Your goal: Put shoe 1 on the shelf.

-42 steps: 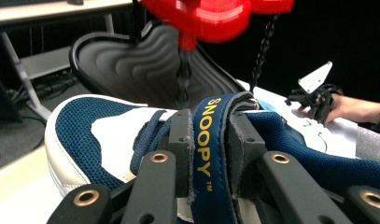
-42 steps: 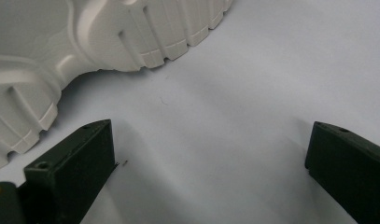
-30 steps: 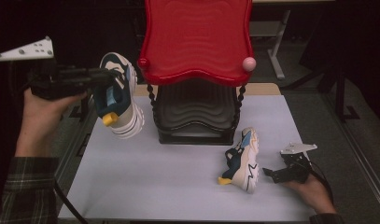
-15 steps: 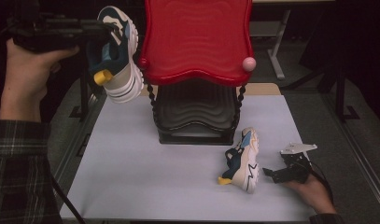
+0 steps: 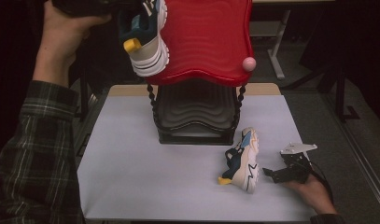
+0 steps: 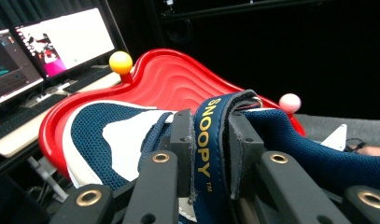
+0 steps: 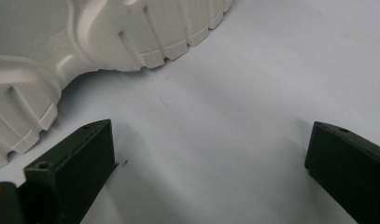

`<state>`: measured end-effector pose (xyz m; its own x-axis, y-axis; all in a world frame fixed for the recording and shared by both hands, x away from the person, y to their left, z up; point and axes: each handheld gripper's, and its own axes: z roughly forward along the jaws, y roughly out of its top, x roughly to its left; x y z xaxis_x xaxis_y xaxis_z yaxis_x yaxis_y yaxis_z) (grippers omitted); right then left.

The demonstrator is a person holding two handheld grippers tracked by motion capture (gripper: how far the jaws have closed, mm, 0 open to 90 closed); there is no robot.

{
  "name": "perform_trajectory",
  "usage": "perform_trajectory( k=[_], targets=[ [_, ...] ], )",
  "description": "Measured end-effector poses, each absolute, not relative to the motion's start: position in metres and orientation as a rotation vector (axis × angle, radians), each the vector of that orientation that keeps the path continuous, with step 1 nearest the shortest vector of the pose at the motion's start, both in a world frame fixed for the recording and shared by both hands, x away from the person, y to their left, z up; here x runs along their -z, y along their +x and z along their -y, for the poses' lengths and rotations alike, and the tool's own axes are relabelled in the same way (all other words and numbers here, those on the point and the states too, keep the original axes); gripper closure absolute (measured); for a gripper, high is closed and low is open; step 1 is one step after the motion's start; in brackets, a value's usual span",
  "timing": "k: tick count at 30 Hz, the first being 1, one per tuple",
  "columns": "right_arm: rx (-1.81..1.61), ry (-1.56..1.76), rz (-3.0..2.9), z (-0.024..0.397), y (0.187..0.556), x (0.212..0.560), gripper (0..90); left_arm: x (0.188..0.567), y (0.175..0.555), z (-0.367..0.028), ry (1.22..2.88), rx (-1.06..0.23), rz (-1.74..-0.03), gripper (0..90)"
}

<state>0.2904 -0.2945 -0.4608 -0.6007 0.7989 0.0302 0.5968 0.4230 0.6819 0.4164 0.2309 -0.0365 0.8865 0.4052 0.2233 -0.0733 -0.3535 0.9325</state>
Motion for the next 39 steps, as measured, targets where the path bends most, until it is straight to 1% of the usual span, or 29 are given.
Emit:
perform_trajectory(
  k=[7, 8, 10, 12, 23, 25, 29, 30, 31, 32, 33, 34, 38, 39],
  targets=[
    [-0.959, 1.207, -2.383, 0.295, 0.290, 0.461, 0.8, 0.032, 0.440, -0.206, 1.899, -0.519, -0.214, 74.9],
    [-0.959, 1.206, -2.383, 0.295, 0.290, 0.461, 0.8, 0.032, 0.446, -0.197, 1.904, -0.516, -0.206, 74.9],
    [-0.959, 1.206, -2.383, 0.295, 0.290, 0.461, 0.8, 0.032, 0.450, -0.193, 1.911, -0.514, -0.198, 74.9],
    [-0.960, 1.209, -2.384, 0.295, 0.290, 0.461, 0.8, 0.037, 0.458, -0.179, 1.935, -0.508, -0.177, 74.9],
    [-0.960, 1.207, -2.384, 0.295, 0.290, 0.461, 0.8, 0.052, 0.471, -0.156, 1.976, -0.530, -0.128, 74.9],
    [-0.960, 1.207, -2.384, 0.295, 0.290, 0.461, 0.8, 0.054, 0.471, -0.149, 1.993, -0.553, -0.105, 74.8],
    [-0.959, 1.208, -2.382, 0.295, 0.290, 0.461, 0.8, 0.058, 0.471, -0.144, 1.982, -0.525, -0.127, 73.7],
    [-0.959, 1.208, -2.382, 0.295, 0.290, 0.461, 0.8, 0.058, 0.471, -0.144, 1.982, -0.525, -0.127, 72.1],
    [-0.959, 1.208, -2.382, 0.294, 0.290, 0.461, 0.8, 0.057, 0.472, -0.145, 1.977, -0.517, -0.175, 62.5],
    [-0.959, 1.208, -2.382, 0.294, 0.290, 0.461, 0.8, 0.057, 0.472, -0.145, 1.977, -0.517, -0.175, 53.4],
    [-0.960, 1.208, -2.382, 0.295, 0.290, 0.461, 0.8, 0.058, 0.473, -0.146, 1.975, -0.477, -0.202, 53.4],
    [-0.959, 1.208, -2.381, 0.294, 0.290, 0.461, 0.8, 0.058, 0.473, -0.148, 1.973, -0.443, -0.217, 43.4],
    [-0.959, 1.206, -2.383, 0.295, 0.290, 0.461, 0.8, 0.058, 0.469, -0.154, 1.975, -0.446, -0.262, 21.5],
    [-0.959, 1.207, -2.383, 0.295, 0.290, 0.461, 0.8, 0.058, 0.468, -0.157, 1.963, -0.444, -0.263, 18.2]
  ],
)
